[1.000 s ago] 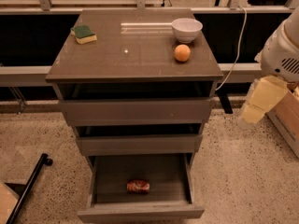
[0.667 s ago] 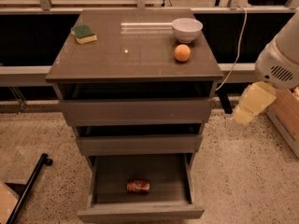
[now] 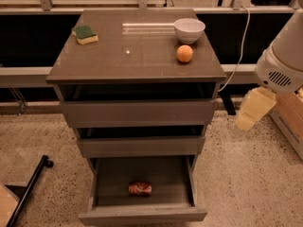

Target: Pick coke can from bottom drawer and place on counter

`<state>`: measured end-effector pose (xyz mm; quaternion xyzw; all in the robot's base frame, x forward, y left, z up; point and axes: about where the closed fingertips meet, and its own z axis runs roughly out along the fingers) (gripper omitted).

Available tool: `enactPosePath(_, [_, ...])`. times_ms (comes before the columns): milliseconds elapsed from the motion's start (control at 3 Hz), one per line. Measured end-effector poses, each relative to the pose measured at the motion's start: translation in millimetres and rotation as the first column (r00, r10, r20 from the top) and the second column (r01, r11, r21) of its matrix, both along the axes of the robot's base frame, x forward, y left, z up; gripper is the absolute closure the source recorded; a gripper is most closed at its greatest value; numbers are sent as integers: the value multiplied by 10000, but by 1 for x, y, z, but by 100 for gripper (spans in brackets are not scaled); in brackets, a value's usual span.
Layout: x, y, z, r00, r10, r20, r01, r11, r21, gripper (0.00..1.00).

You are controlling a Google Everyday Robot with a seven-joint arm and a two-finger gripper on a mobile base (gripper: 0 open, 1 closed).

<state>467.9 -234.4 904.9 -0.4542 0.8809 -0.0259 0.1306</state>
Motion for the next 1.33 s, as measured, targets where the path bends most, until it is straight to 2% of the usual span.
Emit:
enactPosePath(333, [-8,19,-31,9960,891,-93,-891,9960,11,0])
enactPosePath(667, [-4,41,-67,9856,1692,63,-1694,9851,310,0])
enactPosePath(1000, [10,62,-103,9741,2191,558,-2231,9715,807,0])
enactPosePath(1333, [9,62,-104,9755,2133,543,-2169,9735,725,0])
